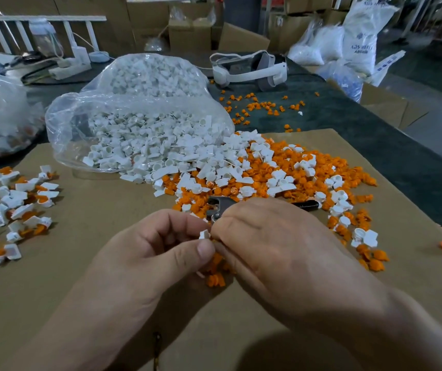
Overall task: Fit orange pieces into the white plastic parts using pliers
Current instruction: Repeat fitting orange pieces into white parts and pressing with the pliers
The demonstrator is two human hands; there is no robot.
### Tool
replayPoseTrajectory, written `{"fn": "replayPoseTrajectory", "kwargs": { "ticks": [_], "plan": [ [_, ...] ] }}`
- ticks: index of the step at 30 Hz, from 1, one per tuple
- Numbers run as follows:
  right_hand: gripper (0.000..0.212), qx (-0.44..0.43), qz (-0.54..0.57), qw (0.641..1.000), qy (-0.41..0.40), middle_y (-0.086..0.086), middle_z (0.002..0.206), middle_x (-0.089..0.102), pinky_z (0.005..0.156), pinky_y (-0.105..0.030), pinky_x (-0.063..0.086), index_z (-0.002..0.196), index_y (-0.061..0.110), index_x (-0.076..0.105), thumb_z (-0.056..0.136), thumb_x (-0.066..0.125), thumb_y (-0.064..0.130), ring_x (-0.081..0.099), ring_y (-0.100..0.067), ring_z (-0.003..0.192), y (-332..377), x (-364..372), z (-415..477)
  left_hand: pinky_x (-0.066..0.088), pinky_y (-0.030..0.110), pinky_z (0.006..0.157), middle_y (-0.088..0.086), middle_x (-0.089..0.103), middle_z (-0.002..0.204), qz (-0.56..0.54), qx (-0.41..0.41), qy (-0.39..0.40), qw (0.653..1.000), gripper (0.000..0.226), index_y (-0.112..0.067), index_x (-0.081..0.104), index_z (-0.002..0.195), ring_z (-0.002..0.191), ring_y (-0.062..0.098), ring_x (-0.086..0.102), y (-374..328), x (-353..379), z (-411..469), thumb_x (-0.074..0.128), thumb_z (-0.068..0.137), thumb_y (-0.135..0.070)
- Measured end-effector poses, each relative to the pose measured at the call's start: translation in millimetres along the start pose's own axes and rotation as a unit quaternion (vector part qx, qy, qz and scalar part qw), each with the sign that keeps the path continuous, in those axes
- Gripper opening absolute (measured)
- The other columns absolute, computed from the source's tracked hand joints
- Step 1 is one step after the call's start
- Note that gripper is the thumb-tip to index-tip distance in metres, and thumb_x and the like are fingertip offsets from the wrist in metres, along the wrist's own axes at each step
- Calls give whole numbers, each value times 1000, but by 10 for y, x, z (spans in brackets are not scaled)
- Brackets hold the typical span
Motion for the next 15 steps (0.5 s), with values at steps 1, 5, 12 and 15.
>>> {"fn": "replayPoseTrajectory", "kwargs": {
  "ticks": [1, 5, 12, 15],
  "plan": [
    [12, 1, -2, 1000, 10, 4, 90, 62, 71, -31, 47, 104, 18, 65, 92, 62, 17, 55, -13, 79, 4, 12, 2, 54, 20, 57, 10, 72, 75, 18, -4, 2, 1000, 47, -20, 78, 90, 64, 17, 67, 7, -2, -7, 90, 53, -46],
    [9, 21, 50, 997, 54, 7, 87, 55, 67, -25, 40, 99, 21, 60, 98, 52, 24, 46, -8, 76, 25, -11, 21, 55, 28, 58, 7, 72, 74, 121, 29, -42, 991, 47, -32, 76, 91, 63, 21, 69, -31, -15, -58, 83, 50, -54],
    [17, 81, 225, 971, 13, 15, 76, 49, 59, -20, 36, 81, 35, 47, 96, 41, 40, 49, -4, 74, -28, -30, -27, 41, -4, 60, -37, 65, 76, 269, 181, -43, 945, 28, -40, 65, 94, 70, -18, 61, -326, 154, -144, 64, 67, -47],
    [15, 56, 190, 980, -4, 14, 77, 47, 60, -21, 37, 84, 31, 49, 99, 46, 33, 47, -5, 72, -2, -37, -27, 40, -4, 57, -38, 62, 66, 199, 165, -45, 965, 27, -56, 67, 84, 65, -19, 60, -393, 204, -136, 62, 58, -49]
  ]
}}
Point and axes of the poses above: each hand's wrist, its own z-axis towards the middle knuckle, its own x-axis out of the palm, y = z × x, the point moved 4 cm from there along z, towards the middle knuckle
